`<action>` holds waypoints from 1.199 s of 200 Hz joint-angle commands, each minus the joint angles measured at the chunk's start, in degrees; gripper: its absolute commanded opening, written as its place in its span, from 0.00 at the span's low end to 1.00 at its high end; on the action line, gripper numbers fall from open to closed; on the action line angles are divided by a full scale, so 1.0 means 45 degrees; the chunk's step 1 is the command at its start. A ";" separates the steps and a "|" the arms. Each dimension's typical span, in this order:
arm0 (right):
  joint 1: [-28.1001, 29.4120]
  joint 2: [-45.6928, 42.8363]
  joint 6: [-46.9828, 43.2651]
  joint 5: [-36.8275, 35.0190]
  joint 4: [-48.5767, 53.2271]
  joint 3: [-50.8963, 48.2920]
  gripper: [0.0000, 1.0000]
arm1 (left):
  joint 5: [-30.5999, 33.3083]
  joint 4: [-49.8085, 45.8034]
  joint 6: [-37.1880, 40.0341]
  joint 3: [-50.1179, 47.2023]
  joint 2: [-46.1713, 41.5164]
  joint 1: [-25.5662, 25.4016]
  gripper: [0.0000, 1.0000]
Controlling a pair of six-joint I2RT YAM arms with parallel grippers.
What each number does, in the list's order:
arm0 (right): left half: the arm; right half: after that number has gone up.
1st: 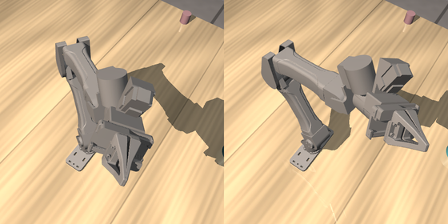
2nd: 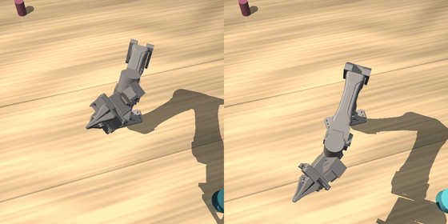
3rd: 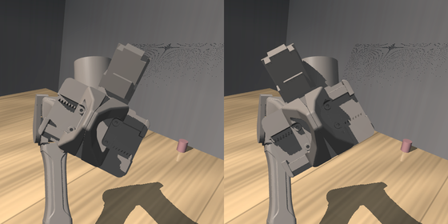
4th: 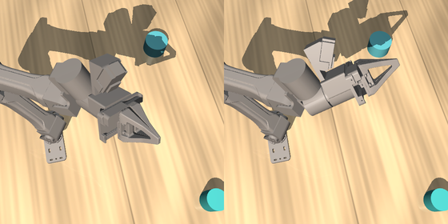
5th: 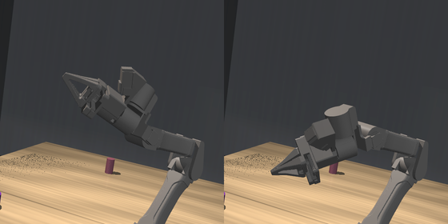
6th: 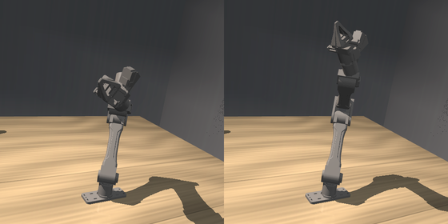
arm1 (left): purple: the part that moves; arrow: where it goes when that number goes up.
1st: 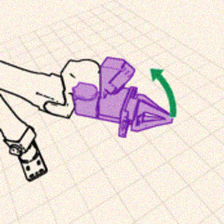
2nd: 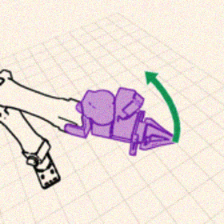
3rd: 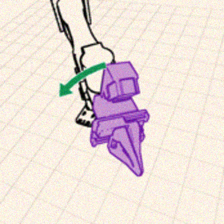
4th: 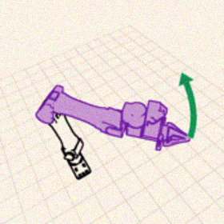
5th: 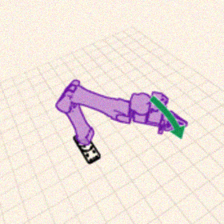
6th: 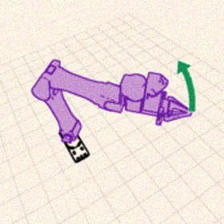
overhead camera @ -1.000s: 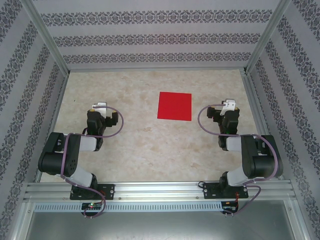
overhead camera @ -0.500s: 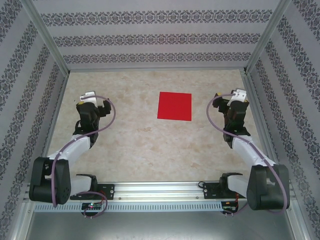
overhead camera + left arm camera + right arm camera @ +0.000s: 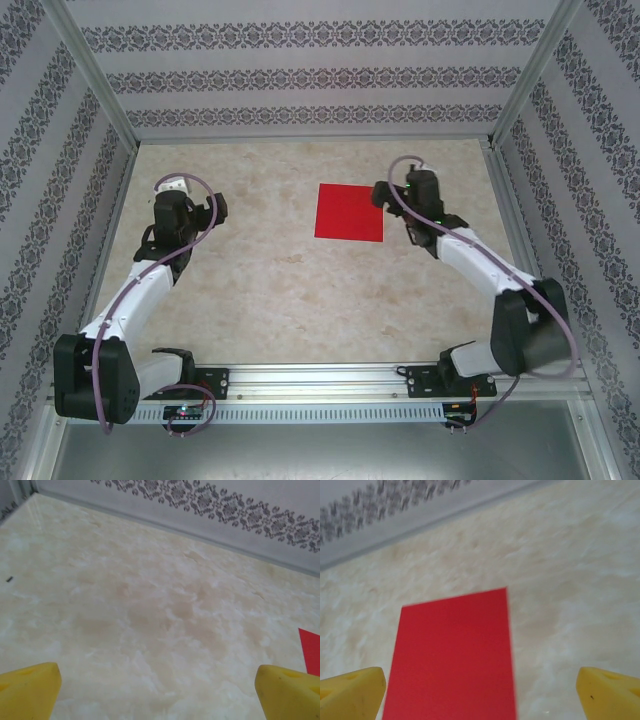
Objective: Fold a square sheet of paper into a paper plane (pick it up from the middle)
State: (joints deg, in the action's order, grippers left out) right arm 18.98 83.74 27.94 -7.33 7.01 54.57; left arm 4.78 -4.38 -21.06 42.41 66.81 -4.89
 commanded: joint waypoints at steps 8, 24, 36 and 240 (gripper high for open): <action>0.1236 0.2232 0.1433 -0.0313 0.1279 0.1971 0.98 | -0.1218 -0.1039 -0.0141 0.0553 0.0137 0.0133 1.00; 0.1660 0.3466 0.1692 -0.0173 0.1428 0.3020 0.98 | -0.1300 -0.1191 0.0023 0.0680 0.0259 0.0130 1.00; 0.1899 0.4311 0.1880 -0.0264 0.1705 0.3817 0.98 | -0.1248 -0.1259 0.0063 0.0692 0.0320 0.0132 1.00; 0.3004 0.7910 0.1972 0.0839 0.5156 0.5067 0.97 | -0.2076 -0.1411 -0.0046 0.1051 0.1477 0.0129 1.00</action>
State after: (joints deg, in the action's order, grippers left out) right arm 30.44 120.99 36.77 -6.09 25.19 83.77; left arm -2.96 -9.58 -21.12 44.97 72.66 -4.89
